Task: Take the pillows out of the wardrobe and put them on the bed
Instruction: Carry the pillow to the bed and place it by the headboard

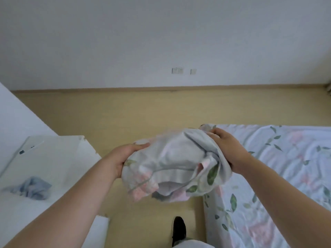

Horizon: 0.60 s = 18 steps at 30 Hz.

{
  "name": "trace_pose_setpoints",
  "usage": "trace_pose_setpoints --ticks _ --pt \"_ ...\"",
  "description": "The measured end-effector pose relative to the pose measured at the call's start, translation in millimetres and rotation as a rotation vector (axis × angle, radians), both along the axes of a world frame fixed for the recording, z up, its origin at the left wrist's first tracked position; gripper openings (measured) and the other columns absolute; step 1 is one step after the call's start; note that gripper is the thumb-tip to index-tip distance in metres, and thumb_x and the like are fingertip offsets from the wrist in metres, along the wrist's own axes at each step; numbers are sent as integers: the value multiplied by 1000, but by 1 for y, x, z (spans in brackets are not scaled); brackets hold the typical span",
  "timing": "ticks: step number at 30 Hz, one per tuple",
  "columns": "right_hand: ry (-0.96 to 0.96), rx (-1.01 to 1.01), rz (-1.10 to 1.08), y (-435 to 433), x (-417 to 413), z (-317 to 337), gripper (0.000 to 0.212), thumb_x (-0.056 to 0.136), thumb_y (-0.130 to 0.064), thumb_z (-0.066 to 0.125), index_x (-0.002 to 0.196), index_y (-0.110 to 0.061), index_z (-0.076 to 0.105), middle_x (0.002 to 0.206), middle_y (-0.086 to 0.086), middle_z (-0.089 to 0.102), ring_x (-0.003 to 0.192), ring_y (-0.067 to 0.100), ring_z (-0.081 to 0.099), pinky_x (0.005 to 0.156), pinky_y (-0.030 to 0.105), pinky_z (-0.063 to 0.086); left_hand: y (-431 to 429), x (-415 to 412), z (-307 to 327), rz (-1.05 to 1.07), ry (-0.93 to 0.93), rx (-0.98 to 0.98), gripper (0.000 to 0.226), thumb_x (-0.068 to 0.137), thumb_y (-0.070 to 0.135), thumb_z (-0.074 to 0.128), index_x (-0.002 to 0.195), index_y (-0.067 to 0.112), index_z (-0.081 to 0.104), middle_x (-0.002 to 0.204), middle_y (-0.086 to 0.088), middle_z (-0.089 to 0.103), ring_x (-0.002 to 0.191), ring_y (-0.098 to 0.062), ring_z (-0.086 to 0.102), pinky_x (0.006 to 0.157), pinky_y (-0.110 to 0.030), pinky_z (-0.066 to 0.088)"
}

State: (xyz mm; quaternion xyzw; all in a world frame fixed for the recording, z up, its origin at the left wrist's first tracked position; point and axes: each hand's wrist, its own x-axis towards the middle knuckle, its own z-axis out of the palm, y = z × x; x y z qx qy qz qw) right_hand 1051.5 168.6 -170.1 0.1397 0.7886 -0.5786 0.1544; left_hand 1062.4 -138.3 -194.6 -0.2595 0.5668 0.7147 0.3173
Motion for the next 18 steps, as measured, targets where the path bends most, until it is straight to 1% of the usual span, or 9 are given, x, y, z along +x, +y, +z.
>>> trace_pose_setpoints --ticks 2,4,6,8,10,12,14,16,18 --pt "11 37 -90 26 -35 -2 30 93 -43 65 93 -13 72 87 10 76 81 28 72 68 36 57 -17 -61 7 105 79 -28 28 90 11 65 118 10 68 92 -13 78 73 -26 76 60 -37 63" --pt "4 31 -120 20 -75 -10 29 94 -40 65 83 -14 71 76 7 74 77 29 70 67 34 55 -20 -125 9 172 131 -70 23 93 0 59 110 14 67 80 -10 78 62 -22 75 53 -34 62" --pt "-27 40 -57 -10 -112 -21 28 95 -41 62 80 -18 68 73 1 72 75 24 67 69 35 55 -1 -176 10 75 117 -102 21 95 -1 56 102 15 67 74 -10 74 57 -21 72 46 -28 58" --pt "-65 27 -48 -28 -154 -29 29 94 -46 60 86 -20 69 82 3 75 80 23 70 79 42 58 4 -221 7 9 105 -120 19 96 1 58 103 16 67 78 -10 73 59 -20 70 46 -26 58" --pt "-106 -98 -196 -21 -198 -33 28 94 -43 63 92 -16 71 88 10 76 86 27 71 86 48 58 -24 -268 8 127 104 -78 19 95 1 58 101 16 66 72 -8 75 56 -19 72 47 -28 59" --pt "-159 -287 -345 -7 -240 -35 26 96 -33 64 106 -11 73 103 15 77 99 32 72 92 50 58 -63 -319 4 195 50 -76 15 94 3 58 98 15 66 71 -9 76 56 -22 74 49 -36 61" --pt "-168 -408 -385 -7 -281 -43 26 97 -24 63 115 -7 70 109 14 76 99 32 71 87 44 59 -85 -367 -5 62 -63 -121 14 95 8 57 93 5 70 76 -16 76 60 -28 75 51 -43 61" --pt "-170 -447 -427 -17 -316 -48 21 96 -20 65 111 -7 70 102 15 74 87 29 70 77 40 59 -93 -408 -20 -139 -180 -149 21 94 15 60 95 -1 73 84 -21 76 64 -33 75 59 -46 63" --pt "-185 -508 -492 -29 -349 -50 9 95 -18 66 101 -11 68 91 13 71 76 27 67 67 38 58 -92 -438 -25 -292 -325 -144 34 86 25 70 109 -1 74 98 -23 75 78 -35 75 84 -48 59"
